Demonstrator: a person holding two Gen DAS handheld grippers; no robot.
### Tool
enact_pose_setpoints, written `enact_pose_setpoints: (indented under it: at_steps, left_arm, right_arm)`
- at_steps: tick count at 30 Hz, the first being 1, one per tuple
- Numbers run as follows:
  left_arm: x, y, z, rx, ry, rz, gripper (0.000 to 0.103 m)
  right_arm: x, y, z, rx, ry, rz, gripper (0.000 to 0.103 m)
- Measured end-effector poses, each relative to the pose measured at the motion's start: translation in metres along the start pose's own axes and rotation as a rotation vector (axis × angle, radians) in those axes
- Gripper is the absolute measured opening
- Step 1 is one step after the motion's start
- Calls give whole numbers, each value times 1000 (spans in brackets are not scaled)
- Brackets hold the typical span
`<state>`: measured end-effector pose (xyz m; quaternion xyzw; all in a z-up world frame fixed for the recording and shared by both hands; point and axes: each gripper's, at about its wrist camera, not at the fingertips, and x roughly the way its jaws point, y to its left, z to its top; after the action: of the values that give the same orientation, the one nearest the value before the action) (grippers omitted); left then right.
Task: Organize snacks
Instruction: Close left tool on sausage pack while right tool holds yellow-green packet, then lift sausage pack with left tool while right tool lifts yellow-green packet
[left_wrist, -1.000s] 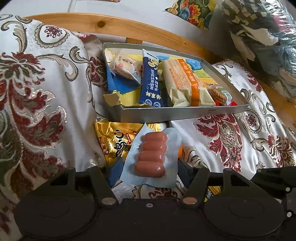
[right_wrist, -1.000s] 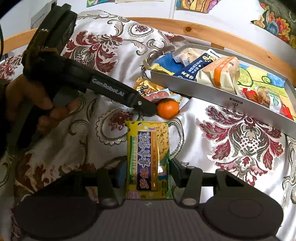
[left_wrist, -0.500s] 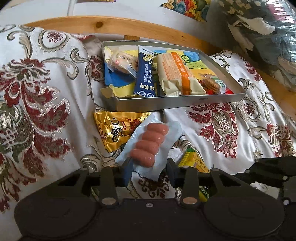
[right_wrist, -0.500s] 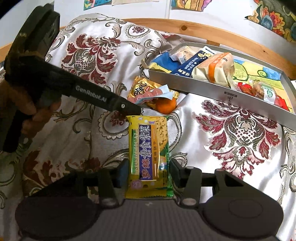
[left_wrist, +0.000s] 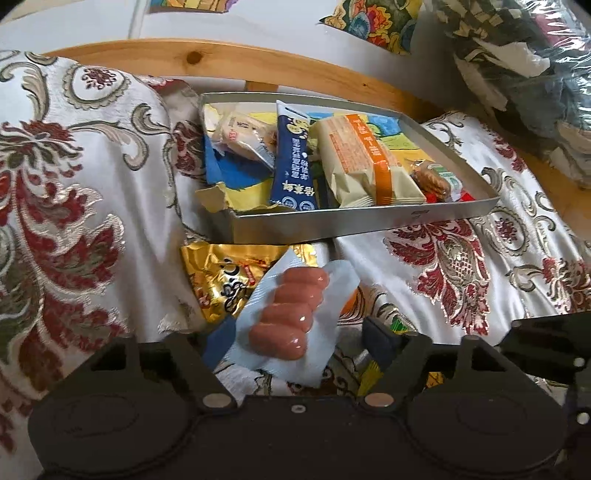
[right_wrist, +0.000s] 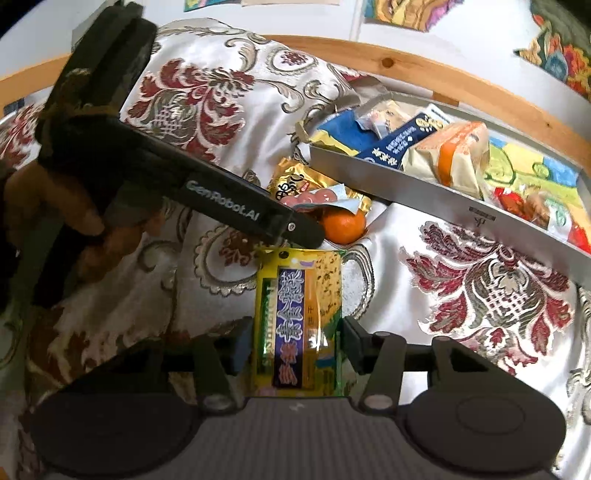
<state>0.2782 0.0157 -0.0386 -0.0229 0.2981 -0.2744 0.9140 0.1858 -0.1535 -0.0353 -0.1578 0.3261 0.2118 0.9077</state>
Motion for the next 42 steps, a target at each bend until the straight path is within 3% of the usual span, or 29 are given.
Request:
enact_pose_setpoints:
  at_steps: [4, 7, 11, 18, 24, 31, 33, 34, 38, 42]
  left_arm:
    - [5, 4, 3, -28, -5, -17, 83]
    - [8, 5, 4, -41, -2, 17, 61]
    - [4, 12, 6, -91, -23, 2, 47]
    - [-5, 4, 7, -67, 0, 27, 42]
    - [-24, 3, 6, -168, 8, 12, 38]
    - [-47, -11, -5, -196, 33, 49, 36]
    - [-55, -16, -9, -201, 39, 61, 23]
    - [-59, -19, -12, -201, 38, 80, 22]
    - [-62, -21, -20, -236, 31, 98, 22]
    - [-57, -21, -22, -208, 21, 109, 22]
  right_arm:
    - [5, 0, 1, -6, 2, -4, 56]
    - [5, 0, 0, 0, 5, -6, 56]
    - [6, -1, 3, 8, 10, -8, 57]
    - [3, 0, 5, 17, 11, 0, 53]
    - [-10, -7, 4, 75, -7, 4, 52]
    - [-28, -12, 1, 120, -50, 0, 52]
    - [-31, -14, 1, 129, -61, 1, 52]
    - [-31, -15, 2, 134, -63, 2, 52]
    - [-27, -19, 4, 140, -40, 6, 52]
    - [-20, -27, 3, 165, -20, 10, 53]
